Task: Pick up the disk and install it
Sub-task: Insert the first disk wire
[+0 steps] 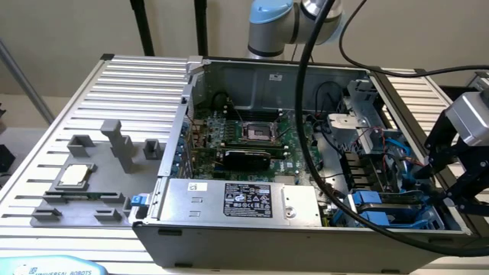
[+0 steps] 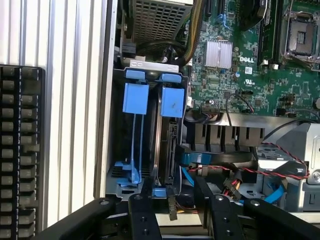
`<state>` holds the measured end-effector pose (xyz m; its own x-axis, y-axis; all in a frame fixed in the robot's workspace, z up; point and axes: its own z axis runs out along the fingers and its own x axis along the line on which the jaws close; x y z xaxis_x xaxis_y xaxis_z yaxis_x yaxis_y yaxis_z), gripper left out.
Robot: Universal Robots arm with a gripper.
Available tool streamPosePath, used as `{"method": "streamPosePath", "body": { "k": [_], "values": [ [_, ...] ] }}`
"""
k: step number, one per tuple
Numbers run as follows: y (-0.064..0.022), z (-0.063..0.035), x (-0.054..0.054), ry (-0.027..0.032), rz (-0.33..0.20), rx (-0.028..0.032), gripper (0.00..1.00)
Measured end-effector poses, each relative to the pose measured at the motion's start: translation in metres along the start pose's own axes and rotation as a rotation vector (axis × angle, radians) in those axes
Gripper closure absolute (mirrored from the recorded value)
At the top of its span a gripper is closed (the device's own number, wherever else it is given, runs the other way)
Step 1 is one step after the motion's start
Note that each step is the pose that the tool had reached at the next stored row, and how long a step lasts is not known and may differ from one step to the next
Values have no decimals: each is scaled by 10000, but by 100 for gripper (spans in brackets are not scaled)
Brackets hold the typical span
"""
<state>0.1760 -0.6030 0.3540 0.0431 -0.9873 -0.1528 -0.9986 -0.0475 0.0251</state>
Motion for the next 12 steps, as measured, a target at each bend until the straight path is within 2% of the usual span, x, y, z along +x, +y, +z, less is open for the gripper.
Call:
{"method": "streamPosePath", "body": {
  "k": [6,12],
  "values": [
    [48,-8,55,-9,-96,-14,55],
    [72,-1,38,-10,-296,-45,55]
  ]
}}
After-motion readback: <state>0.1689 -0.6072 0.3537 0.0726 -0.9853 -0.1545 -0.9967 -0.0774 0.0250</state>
